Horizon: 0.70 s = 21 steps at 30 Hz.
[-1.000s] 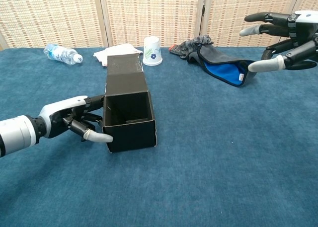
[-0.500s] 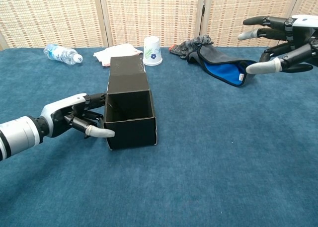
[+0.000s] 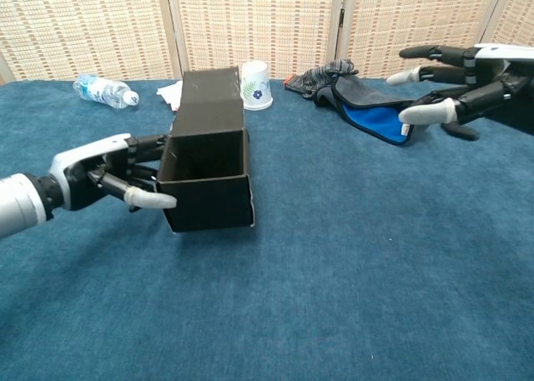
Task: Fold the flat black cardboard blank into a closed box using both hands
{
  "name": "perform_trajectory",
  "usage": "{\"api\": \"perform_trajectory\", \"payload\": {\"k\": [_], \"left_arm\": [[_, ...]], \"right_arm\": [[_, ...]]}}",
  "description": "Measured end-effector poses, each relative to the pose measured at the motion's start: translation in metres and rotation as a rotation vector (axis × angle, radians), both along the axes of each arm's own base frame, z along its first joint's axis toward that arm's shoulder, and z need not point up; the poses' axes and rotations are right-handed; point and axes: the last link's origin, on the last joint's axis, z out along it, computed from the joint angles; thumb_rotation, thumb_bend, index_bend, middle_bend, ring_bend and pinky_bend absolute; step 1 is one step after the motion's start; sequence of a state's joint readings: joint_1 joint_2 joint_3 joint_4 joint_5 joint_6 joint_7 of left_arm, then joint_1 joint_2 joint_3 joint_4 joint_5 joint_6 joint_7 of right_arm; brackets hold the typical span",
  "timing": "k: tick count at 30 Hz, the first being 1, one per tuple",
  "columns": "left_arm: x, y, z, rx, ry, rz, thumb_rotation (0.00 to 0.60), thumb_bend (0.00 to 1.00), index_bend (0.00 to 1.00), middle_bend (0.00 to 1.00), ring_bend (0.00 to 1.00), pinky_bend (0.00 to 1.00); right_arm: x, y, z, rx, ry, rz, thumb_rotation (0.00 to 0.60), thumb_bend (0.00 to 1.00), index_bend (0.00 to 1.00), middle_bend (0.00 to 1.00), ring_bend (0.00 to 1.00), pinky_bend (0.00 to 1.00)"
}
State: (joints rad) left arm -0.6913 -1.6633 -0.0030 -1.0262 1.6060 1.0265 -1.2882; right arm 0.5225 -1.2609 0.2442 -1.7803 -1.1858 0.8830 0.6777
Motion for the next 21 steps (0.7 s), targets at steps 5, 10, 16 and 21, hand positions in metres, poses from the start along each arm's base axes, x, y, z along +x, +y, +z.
{"api": "perform_trajectory", "payload": {"k": [5, 10, 16, 21], "left_arm": [[0.005, -0.004, 0.015, 0.007, -0.025, -0.041, 0.600, 0.15, 0.25, 0.24, 0.58, 0.75], [0.012, -0.011, 0.018, 0.003, -0.037, -0.060, 0.600, 0.15, 0.25, 0.24, 0.57, 0.75], [0.020, -0.016, 0.018, 0.004, -0.044, -0.089, 0.600, 0.15, 0.25, 0.24, 0.57, 0.75], [0.028, -0.022, 0.018, -0.001, -0.045, -0.113, 0.600, 0.15, 0.25, 0.24, 0.57, 0.75]], "right_arm": [[0.010, -0.006, -0.014, 0.116, -0.163, -0.070, 0.600, 0.00, 0.00, 0.00, 0.02, 0.22], [0.024, -0.016, -0.031, 0.225, -0.333, -0.122, 0.600, 0.00, 0.00, 0.00, 0.00, 0.11], [0.045, -0.031, -0.054, 0.341, -0.525, -0.159, 0.600, 0.00, 0.00, 0.00, 0.00, 0.09], [0.059, -0.046, -0.071, 0.410, -0.647, -0.171, 0.600, 0.00, 0.00, 0.00, 0.00, 0.09]]}}
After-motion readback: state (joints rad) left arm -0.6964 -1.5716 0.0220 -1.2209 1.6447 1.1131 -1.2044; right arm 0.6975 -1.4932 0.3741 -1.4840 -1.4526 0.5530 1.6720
